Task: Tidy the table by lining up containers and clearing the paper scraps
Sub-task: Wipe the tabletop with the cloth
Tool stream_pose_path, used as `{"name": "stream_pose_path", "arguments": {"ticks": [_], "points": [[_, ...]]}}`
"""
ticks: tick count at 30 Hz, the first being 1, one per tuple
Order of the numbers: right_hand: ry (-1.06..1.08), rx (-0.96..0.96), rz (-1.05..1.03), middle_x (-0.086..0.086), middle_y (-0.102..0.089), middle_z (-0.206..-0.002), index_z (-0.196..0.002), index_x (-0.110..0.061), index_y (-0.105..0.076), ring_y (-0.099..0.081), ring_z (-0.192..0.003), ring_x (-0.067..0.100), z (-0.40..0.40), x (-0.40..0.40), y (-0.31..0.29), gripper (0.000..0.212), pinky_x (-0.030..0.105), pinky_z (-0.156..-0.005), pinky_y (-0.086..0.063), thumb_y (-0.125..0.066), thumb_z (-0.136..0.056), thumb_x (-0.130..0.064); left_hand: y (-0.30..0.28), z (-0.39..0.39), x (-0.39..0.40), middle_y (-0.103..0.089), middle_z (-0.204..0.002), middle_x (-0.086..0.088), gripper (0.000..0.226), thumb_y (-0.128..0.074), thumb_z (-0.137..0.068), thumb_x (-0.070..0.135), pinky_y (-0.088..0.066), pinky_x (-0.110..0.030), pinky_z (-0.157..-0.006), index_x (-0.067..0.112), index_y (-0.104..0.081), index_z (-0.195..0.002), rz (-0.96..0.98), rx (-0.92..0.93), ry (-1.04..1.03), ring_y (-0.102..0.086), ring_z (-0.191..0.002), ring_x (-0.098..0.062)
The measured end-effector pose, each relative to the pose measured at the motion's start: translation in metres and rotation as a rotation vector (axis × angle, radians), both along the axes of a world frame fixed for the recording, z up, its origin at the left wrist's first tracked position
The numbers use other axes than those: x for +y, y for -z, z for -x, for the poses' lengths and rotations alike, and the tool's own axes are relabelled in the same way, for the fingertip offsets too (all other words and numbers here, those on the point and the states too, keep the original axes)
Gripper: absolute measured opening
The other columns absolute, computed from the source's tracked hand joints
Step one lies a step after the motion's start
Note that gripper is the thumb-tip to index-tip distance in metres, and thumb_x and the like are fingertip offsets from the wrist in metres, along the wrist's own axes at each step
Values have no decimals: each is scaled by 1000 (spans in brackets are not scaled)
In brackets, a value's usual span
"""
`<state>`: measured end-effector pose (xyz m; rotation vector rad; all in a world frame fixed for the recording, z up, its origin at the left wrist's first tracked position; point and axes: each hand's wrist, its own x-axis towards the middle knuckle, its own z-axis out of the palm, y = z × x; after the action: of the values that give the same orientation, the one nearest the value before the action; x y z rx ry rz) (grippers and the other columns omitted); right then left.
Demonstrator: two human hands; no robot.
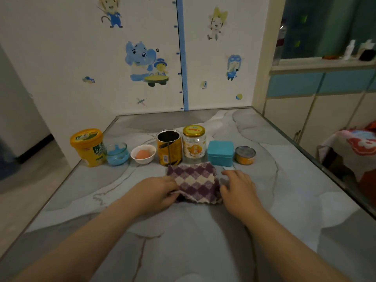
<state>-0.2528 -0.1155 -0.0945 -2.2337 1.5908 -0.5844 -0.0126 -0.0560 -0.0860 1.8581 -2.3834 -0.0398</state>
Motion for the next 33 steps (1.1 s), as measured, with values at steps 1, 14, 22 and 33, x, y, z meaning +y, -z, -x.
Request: {"name": "stream_pose_path", "arguments": {"ticks": [1,14,22,33], "points": [[-32,-23,-6,1,-41,-143,-141,-25,-41,-32,-133,20,-4,-4,-2,45,36,-113,-25,-47,-96,-26,0,0,-2,-64,-104,8,49,-30,-87,54,-51,-32,-77,26,-64,-105,26,56,-25,-61,-89,-13],[-450,-285,-375,-24,-54,-114,-124,-43,-51,-51,-99,-9,6,12,-59,44,8,-80,-39,-70,-85,-39,-80,28,5,-62,-74,8,17,-53,-95,35,-49,-30,-67,31,-63,-82,236,745,-284,-60,-74,-11],[-367,-587,-379,-9,-71,-101,-100,-35,-65,-65,-91,7,14,37,-67,20,22,-79,-52,-74,-82,-31,-133,66,21,-51,-63,-2,37,-55,-94,41,-42,-20,-52,16,-48,-67,415,986,-375,-49,-58,-15],[-47,-1177,-832,15,-74,-89,-110,-5,-66,-71,-73,26,12,61,-113,31,33,-60,-57,-62,-92,-30,-79,98,54,-70,-113,-17,87,-30,-82,80,-42,-45,-102,8,-71,-109,-494,1781,-521,-63,-109,-33]]}}
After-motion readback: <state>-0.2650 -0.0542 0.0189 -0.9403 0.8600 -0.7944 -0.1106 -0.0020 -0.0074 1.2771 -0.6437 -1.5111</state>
